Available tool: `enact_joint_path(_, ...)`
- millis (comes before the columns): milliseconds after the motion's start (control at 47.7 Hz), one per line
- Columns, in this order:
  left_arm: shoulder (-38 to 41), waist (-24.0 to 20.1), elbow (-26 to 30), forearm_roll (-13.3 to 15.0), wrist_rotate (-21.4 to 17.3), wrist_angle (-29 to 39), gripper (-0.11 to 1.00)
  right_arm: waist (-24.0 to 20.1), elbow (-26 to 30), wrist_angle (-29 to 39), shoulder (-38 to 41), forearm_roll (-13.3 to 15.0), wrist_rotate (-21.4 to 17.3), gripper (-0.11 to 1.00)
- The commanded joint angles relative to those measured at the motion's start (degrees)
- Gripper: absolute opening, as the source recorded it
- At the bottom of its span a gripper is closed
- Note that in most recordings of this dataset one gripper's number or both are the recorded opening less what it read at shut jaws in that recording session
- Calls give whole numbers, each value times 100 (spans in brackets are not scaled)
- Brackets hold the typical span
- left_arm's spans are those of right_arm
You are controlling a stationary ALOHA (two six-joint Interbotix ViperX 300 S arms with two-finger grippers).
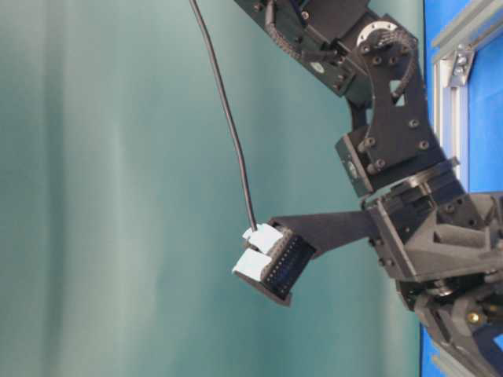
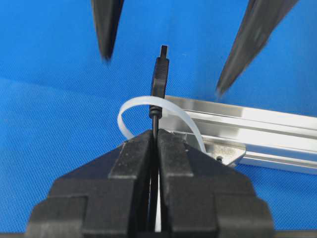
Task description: Insert the wire through the string loop located on the left side.
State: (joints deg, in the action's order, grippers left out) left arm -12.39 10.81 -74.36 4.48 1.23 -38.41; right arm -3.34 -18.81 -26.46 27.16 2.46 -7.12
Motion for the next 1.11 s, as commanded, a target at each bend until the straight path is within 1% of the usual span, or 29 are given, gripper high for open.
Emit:
enact_joint_path(0,272,35,123,-18,9,-44,89,9,79,-62,-123,0,0,0)
enact_joint_path(147,501,35,202,-18,-9,-167,89,9,70,-62,-123,0,0,0)
enact_joint_path(901,483,35,185,-18,-18,-193,87,0,70,-79,-123,0,0,0)
enact_joint_path(943,483,26,193,-18,-44,-193,85,0,70,-70,-123,0,0,0)
enact_joint_path(985,492,26,211,-18,-44,-193,80,0,70,-70,-123,0,0,0)
enact_joint_path(1048,510,26,246,-18,-26,-220,66,0,70,-62,-123,0,0,0)
enact_joint_path(1089,527,26,255,-18,-26,-237,53,0,70,-70,-123,0,0,0)
